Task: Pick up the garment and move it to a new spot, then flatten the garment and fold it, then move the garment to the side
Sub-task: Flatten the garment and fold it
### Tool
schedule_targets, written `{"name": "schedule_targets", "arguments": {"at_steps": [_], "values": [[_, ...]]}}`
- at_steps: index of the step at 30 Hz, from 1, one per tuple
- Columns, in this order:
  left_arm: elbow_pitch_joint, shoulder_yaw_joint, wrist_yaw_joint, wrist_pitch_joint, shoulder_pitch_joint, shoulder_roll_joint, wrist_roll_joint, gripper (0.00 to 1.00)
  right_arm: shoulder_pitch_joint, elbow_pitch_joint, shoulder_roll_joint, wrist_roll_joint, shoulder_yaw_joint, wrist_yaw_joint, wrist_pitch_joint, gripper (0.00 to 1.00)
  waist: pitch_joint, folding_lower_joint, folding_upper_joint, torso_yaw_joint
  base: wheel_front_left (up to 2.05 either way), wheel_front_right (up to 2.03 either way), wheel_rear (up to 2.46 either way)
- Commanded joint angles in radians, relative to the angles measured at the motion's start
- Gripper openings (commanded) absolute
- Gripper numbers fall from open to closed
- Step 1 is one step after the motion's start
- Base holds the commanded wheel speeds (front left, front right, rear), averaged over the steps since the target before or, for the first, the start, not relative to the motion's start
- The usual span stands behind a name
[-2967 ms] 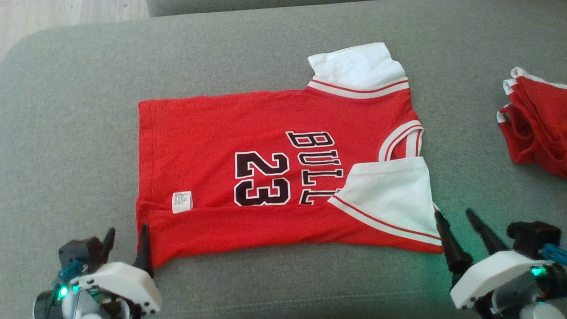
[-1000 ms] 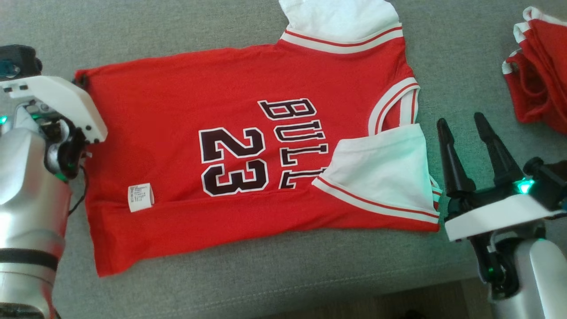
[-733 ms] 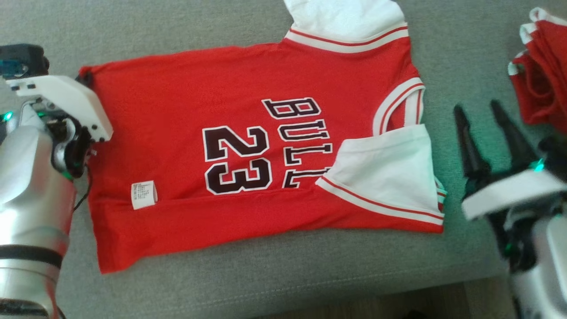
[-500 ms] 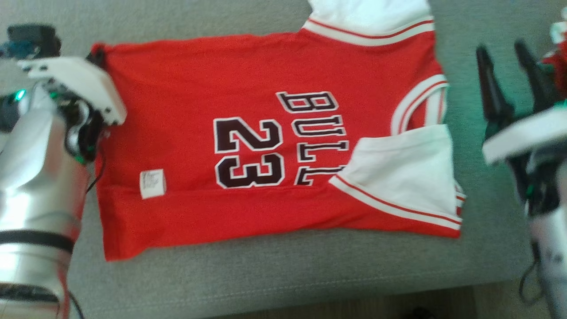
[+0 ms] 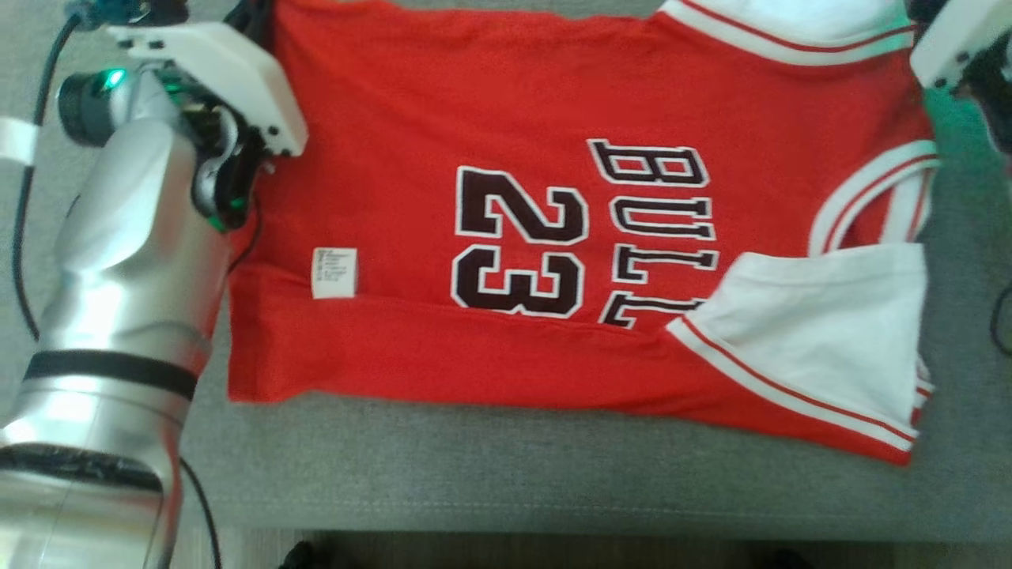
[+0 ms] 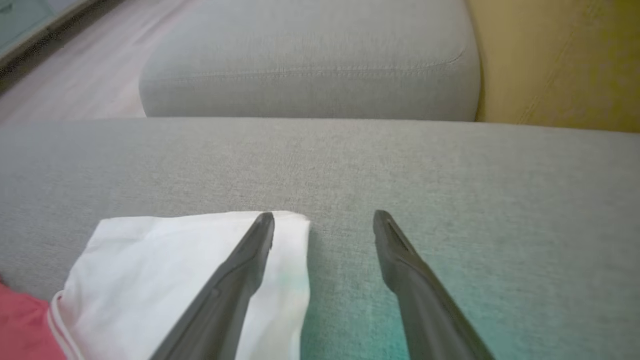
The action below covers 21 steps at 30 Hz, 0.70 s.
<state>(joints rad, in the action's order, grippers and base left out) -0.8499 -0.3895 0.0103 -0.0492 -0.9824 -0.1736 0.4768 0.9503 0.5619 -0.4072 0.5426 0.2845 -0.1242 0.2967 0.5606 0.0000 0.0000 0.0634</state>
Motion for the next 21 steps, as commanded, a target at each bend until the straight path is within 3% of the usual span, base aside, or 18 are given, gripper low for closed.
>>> {"name": "schedule_targets", "arguments": {"at_steps": [1,6,12,13,14,15,16,21], "values": [[0.0,0.01,0.001,0.008,-0.031,-0.025,-0.009,0.0,0.035,0.005,-0.016,0.013,0.032,-0.007,0.025,1.0,0.018,0.0,0.0,0.023,0.0,0.0,0.0],[-0.034,-0.001,0.013,0.041,-0.064,0.002,-0.006,0.0,0.15,0.13,-0.034,0.048,0.134,-0.007,0.089,1.0,0.034,0.0,0.0,0.044,0.0,0.0,0.0],[-0.073,-0.008,0.025,0.066,-0.085,0.023,0.001,0.0,0.206,0.197,-0.055,0.092,0.269,-0.007,0.191,1.0,0.041,0.0,0.0,0.058,0.0,0.0,0.0],[-0.079,-0.008,0.027,0.07,-0.087,0.025,0.003,0.0,0.21,0.203,-0.059,0.106,0.286,-0.007,0.208,0.82,0.04,0.0,0.0,0.06,0.0,0.0,0.0],[-0.086,-0.009,0.029,0.074,-0.089,0.026,0.004,0.0,0.213,0.205,-0.062,0.117,0.301,-0.007,0.22,0.47,0.039,0.0,0.0,0.061,0.0,0.0,0.0],[-0.093,-0.009,0.031,0.078,-0.091,0.027,0.006,0.0,0.215,0.205,-0.066,0.13,0.312,-0.007,0.226,0.3,0.037,0.0,0.0,0.061,0.0,0.0,0.0],[-0.099,-0.008,0.033,0.083,-0.092,0.027,0.008,0.0,0.215,0.206,-0.07,0.142,0.321,-0.007,0.228,0.0,0.034,0.0,0.0,0.061,0.0,0.0,0.0],[-0.124,-0.007,0.038,0.106,-0.094,0.027,0.015,0.0,0.214,0.194,-0.091,0.176,0.344,-0.007,0.166,0.0,0.015,0.0,0.0,0.059,0.0,0.0,0.0]]}}
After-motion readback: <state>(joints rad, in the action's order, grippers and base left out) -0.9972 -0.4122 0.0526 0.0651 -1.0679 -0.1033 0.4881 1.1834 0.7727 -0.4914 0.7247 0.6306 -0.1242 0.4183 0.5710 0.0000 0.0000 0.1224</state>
